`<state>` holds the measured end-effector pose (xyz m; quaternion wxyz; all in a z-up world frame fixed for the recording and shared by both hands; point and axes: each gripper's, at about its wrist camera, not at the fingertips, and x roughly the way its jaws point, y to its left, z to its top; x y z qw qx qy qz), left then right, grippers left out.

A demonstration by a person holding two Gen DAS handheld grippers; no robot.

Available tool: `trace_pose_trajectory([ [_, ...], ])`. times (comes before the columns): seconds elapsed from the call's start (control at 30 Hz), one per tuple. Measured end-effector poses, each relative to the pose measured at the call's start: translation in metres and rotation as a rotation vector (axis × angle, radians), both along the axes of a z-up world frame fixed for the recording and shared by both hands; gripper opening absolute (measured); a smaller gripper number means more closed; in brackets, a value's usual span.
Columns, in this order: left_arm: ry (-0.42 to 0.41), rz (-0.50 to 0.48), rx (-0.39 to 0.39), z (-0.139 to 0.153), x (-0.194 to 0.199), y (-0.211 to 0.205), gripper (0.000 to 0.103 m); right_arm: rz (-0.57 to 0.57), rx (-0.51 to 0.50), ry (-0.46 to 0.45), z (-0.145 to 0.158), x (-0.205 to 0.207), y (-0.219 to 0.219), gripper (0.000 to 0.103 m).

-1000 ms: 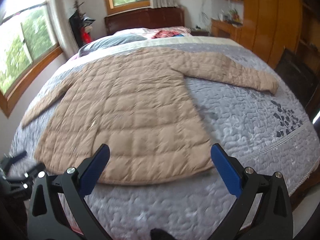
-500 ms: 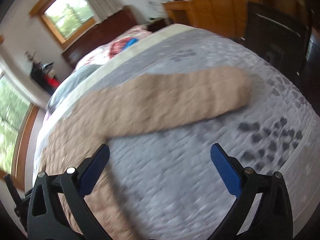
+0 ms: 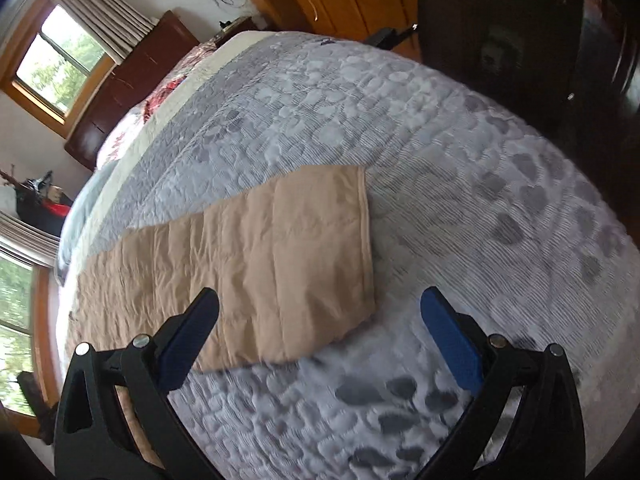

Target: Fold large clothes

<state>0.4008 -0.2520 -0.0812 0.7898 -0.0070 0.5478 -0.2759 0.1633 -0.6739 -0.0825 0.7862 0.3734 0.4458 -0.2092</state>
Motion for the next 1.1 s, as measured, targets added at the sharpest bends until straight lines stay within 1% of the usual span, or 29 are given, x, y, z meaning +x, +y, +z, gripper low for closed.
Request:
trace_pose_trajectory([
  [0.13, 0.023, -0.003, -0.017, -0.011, 0.013, -0.005, 0.078, 0.015, 0.006, 0.011, -0.008, 0.011, -0.007, 0.098],
  [0.17, 0.029, -0.005, -0.023, -0.013, 0.014, -0.005, 0.077, 0.023, 0.011, 0.023, -0.011, 0.014, -0.007, 0.093],
  [0.2, 0.035, -0.007, -0.028, -0.015, 0.016, -0.005, 0.075, 0.027, 0.016, 0.029, -0.014, 0.016, -0.007, 0.083],
  [0.23, 0.04, -0.01, -0.03, -0.018, 0.017, -0.005, 0.074, 0.031, 0.031, 0.029, -0.017, 0.018, -0.008, 0.075],
  [0.27, 0.043, -0.011, -0.03, -0.02, 0.017, -0.004, 0.071, 0.031, 0.061, 0.024, -0.021, 0.019, -0.009, 0.067],
  [0.3, 0.047, -0.01, -0.03, -0.022, 0.016, -0.002, 0.067, 0.029, 0.081, 0.024, -0.025, 0.02, -0.009, 0.064],
  [0.33, 0.049, -0.01, -0.03, -0.022, 0.017, -0.002, 0.065, 0.031, 0.068, 0.033, -0.026, 0.021, -0.007, 0.062],
  [0.37, 0.047, -0.009, -0.032, -0.023, 0.017, 0.0, 0.062, 0.038, 0.051, 0.04, -0.025, 0.023, -0.005, 0.056],
  [0.4, 0.048, -0.01, -0.037, -0.023, 0.016, 0.002, 0.058, 0.054, 0.049, 0.034, -0.023, 0.024, -0.001, 0.043],
  [0.43, 0.051, -0.011, -0.043, -0.023, 0.016, 0.005, 0.056, 0.063, 0.068, 0.016, -0.022, 0.024, 0.001, 0.034],
  [0.47, 0.061, -0.016, -0.055, -0.022, 0.016, 0.007, 0.051, 0.076, 0.106, -0.026, -0.017, 0.023, 0.004, 0.019],
  [0.5, 0.071, -0.02, -0.065, -0.023, 0.016, 0.009, 0.045, 0.08, 0.099, -0.045, -0.011, 0.023, 0.006, 0.017],
  [0.53, 0.087, -0.02, -0.079, -0.023, 0.016, 0.013, 0.043, 0.087, 0.077, -0.056, -0.005, 0.024, 0.009, 0.017],
  [0.6, 0.103, -0.015, -0.096, -0.024, 0.017, 0.02, 0.034, 0.107, 0.046, -0.104, 0.01, 0.024, 0.017, 0.016],
  [0.67, 0.114, -0.01, -0.115, -0.027, 0.017, 0.027, 0.032, 0.1, 0.038, -0.128, 0.017, 0.022, 0.018, 0.016],
  [0.73, 0.125, 0.0, -0.132, -0.03, 0.018, 0.033, 0.032, 0.071, 0.032, -0.094, 0.011, 0.022, 0.015, 0.016],
  [0.83, 0.138, 0.007, -0.153, -0.036, 0.019, 0.039, 0.029, 0.008, 0.057, 0.03, -0.019, 0.021, 0.008, 0.016],
  [0.9, 0.153, 0.011, -0.172, -0.04, 0.02, 0.041, 0.028, -0.02, 0.089, 0.01, -0.026, 0.016, 0.006, 0.016],
  [0.93, 0.158, 0.015, -0.176, -0.041, 0.021, 0.042, 0.027, -0.036, 0.098, -0.002, -0.024, 0.013, 0.005, 0.015],
  [0.97, 0.165, 0.019, -0.181, -0.041, 0.022, 0.044, 0.023, -0.048, 0.098, -0.007, -0.02, 0.013, 0.005, 0.015],
  [1.03, 0.178, 0.021, -0.186, -0.039, 0.022, 0.049, 0.022, -0.058, 0.077, -0.03, -0.007, 0.011, 0.01, 0.012],
  [1.1, 0.162, 0.025, -0.174, -0.032, 0.02, 0.055, 0.022, -0.033, 0.051, -0.099, 0.018, 0.014, 0.024, 0.012],
])
